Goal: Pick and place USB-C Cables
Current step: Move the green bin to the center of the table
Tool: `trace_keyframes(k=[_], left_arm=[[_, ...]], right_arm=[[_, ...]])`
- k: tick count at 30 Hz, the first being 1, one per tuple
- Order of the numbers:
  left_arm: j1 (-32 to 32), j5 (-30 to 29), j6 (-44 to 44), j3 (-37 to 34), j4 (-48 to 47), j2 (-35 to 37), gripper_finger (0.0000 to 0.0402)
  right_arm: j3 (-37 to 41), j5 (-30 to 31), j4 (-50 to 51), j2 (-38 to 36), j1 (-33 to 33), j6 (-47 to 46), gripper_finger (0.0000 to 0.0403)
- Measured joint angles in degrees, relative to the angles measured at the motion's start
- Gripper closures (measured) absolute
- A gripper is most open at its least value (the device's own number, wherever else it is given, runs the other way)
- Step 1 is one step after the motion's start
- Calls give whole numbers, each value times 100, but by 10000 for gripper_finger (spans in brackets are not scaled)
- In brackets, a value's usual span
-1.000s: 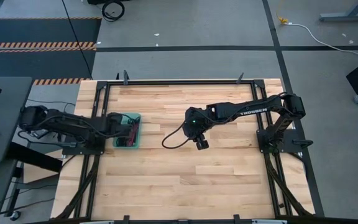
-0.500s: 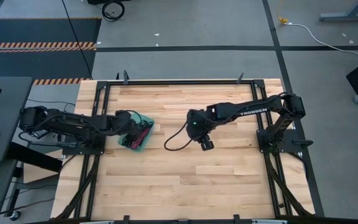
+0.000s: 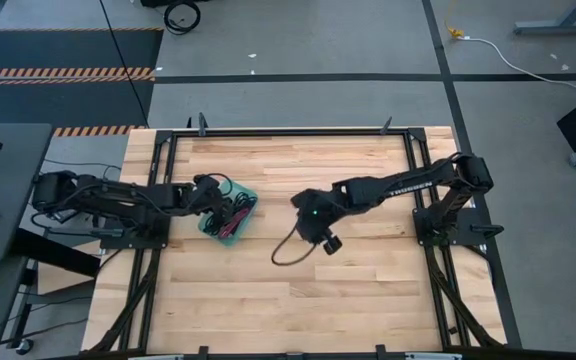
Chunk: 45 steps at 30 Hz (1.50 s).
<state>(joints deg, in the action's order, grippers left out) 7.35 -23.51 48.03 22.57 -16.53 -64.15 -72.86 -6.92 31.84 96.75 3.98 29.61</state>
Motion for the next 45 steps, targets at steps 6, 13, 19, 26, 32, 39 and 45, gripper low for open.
trace_keyframes(k=[6, 13, 19, 26, 32, 39, 45], left_arm=[[46, 222, -273, 10, 816, -563, 393], [328, 764, -428, 183, 1108, -1101, 393], [202, 679, -816, 718, 1050, -1478, 393], [62, 927, -1041, 1392, 1016, -2145, 393], [68, 1032, -1175, 1852, 1018, -2714, 392], [26, 1312, -1331, 2357, 1023, -3288, 392], [-56, 1336, -1553, 2684, 1016, -3472, 392]], right_arm=[[-16, 21, -1458, 250, 363, 1302, 234], [-5, 323, -1609, 651, 370, 1422, 234], [-4, 653, -1477, 696, 324, 1389, 234], [-4, 693, -1592, 684, 165, 1405, 234], [-4, 558, -1479, 699, -24, 1187, 234], [68, 547, -1071, 723, -201, 752, 234], [66, 542, -748, 723, -244, 629, 237]])
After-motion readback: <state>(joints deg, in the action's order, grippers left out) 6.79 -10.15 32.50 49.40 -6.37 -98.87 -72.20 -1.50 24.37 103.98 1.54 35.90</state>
